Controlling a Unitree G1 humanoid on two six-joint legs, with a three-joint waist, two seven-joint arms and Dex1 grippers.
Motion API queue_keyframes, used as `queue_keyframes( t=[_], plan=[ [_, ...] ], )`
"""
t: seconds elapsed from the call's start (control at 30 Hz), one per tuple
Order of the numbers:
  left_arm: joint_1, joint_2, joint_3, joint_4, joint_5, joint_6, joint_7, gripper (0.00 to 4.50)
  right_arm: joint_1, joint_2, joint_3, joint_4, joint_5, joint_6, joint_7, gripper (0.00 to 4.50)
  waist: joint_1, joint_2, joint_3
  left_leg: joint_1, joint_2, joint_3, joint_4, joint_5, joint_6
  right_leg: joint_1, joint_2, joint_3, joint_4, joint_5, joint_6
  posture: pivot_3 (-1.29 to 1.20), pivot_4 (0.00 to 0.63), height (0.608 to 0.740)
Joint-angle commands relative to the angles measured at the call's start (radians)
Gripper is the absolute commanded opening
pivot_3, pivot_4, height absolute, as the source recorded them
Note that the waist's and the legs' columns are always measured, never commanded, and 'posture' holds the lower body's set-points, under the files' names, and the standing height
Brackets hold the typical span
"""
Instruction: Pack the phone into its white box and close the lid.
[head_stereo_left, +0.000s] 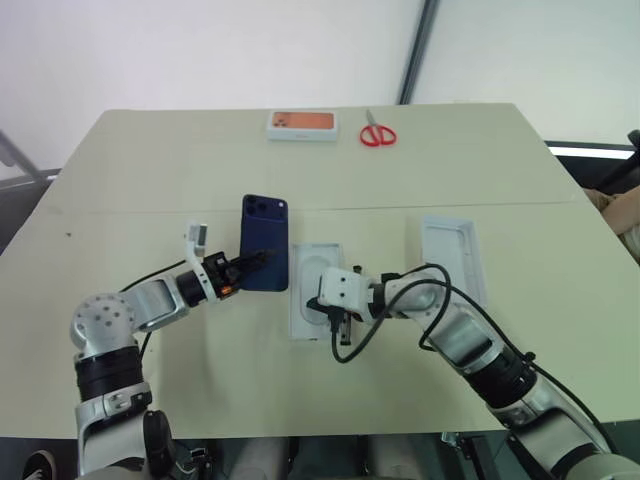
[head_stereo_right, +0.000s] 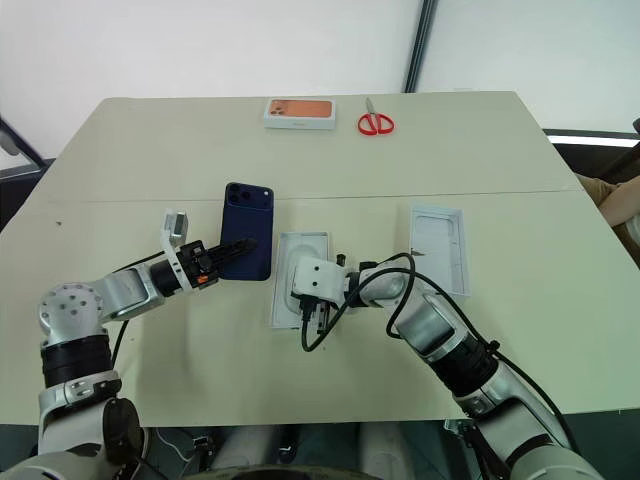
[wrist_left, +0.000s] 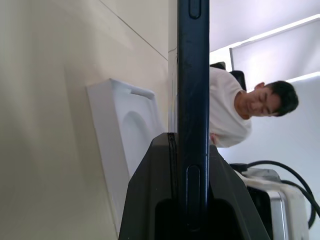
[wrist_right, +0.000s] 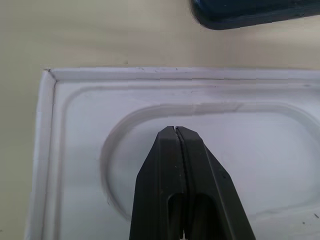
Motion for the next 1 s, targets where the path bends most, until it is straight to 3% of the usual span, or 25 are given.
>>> queue_keyframes(
  t=[0.03, 0.17, 0.37, 0.8, 1.0],
  plan=[
    [0.005, -0.014, 0.003, -0.060, -0.066, 0.020, 0.010, 0.00, -0.019, -0.013, -0.109, -0.058, 0.077, 0.048, 0.020, 0.04, 0.000, 0.000, 0.000, 0.000, 0.000, 0.000, 0.000, 0.000, 0.000, 0.000, 0.000, 0.000, 0.000, 0.000, 0.000, 0.00, 0.150, 0.740],
    [0.030, -0.056, -0.011, -0.085, -0.097, 0.038, 0.052, 0.00, 0.016, -0.081, -0.245, -0.116, 0.215, 0.136, 0.095, 0.04, 0.001, 0.000, 0.000, 0.000, 0.000, 0.000, 0.000, -0.001, 0.002, 0.000, 0.000, 0.000, 0.000, 0.000, 0.000, 0.00, 0.150, 0.740],
    [0.080, -0.118, -0.037, -0.116, -0.141, 0.062, 0.140, 0.00, 0.095, -0.220, -0.302, -0.059, 0.187, 0.073, 0.095, 0.04, 0.001, 0.000, 0.000, 0.000, 0.000, 0.000, 0.000, -0.002, 0.003, 0.001, -0.001, 0.000, -0.001, 0.000, 0.000, 0.00, 0.150, 0.740],
    [0.118, -0.173, -0.072, -0.086, -0.239, 0.040, 0.274, 0.00, 0.108, -0.190, -0.281, -0.061, 0.175, 0.062, 0.044, 0.04, 0.005, 0.000, 0.000, 0.000, 0.000, 0.001, 0.001, -0.002, 0.003, 0.001, -0.001, 0.001, -0.001, 0.000, 0.000, 0.00, 0.150, 0.740],
    [0.110, -0.160, -0.109, -0.095, -0.264, 0.046, 0.290, 2.86, 0.104, -0.184, -0.274, -0.061, 0.174, 0.064, 0.033, 0.00, 0.005, 0.000, 0.000, 0.000, 0.000, 0.001, 0.001, -0.002, 0.003, 0.002, -0.001, 0.001, -0.001, 0.000, 0.000, 0.00, 0.150, 0.740]
  ],
)
